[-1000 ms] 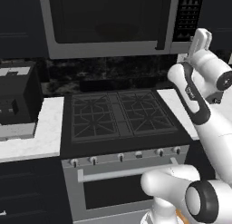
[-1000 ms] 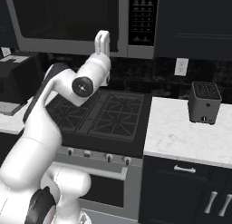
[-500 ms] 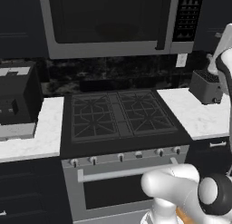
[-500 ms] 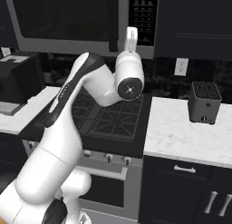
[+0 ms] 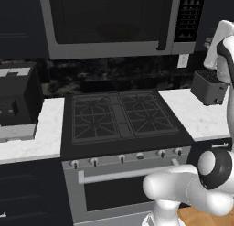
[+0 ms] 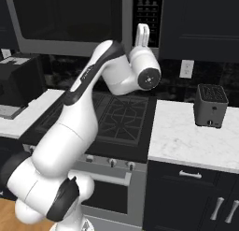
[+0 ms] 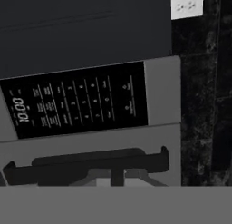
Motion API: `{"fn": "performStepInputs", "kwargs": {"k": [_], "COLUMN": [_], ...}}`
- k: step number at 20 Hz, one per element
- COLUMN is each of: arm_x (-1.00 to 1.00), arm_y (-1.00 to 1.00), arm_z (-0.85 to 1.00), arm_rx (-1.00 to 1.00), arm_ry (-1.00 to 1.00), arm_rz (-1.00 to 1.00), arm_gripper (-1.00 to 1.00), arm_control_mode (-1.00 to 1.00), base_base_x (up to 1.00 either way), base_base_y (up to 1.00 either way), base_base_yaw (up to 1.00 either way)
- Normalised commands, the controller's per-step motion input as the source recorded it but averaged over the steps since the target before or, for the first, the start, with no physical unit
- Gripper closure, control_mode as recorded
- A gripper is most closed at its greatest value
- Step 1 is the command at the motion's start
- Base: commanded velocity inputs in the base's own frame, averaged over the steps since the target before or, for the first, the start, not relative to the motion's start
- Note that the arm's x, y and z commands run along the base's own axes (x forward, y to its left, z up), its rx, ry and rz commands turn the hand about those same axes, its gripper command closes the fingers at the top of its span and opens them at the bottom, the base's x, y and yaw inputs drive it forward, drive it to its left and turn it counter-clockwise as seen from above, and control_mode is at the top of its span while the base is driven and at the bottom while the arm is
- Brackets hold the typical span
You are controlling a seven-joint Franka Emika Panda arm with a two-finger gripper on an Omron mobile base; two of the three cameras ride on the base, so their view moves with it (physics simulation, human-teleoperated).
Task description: Pick the lime from the sink and place it in the bowl. Then pick the bowl and place it in the microwave. Then close the microwave door and press the start button.
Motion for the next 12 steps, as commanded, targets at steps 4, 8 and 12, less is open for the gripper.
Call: {"fn": "performStepInputs", "kwargs": {"k": [4,8,12], "arm_x": [0.49,0.38,0.19], "arm_y": [0.0,0.0,-0.08], "arm_z": [-0.05,-0.04,0.0], "arm_rx": [0.0,0.0,0.0], "arm_ry": [-0.03,0.0,0.0], "arm_rz": [0.0,0.0,0.0], "arm_gripper": [1.0,1.0,1.0], "arm_control_mode": [-1.0,-1.0,-1.0], "base_base_x": [0.0,0.0,0.0], "base_base_y": [0.0,0.0,0.0], "base_base_yaw": [0.0,0.0,0.0]}}
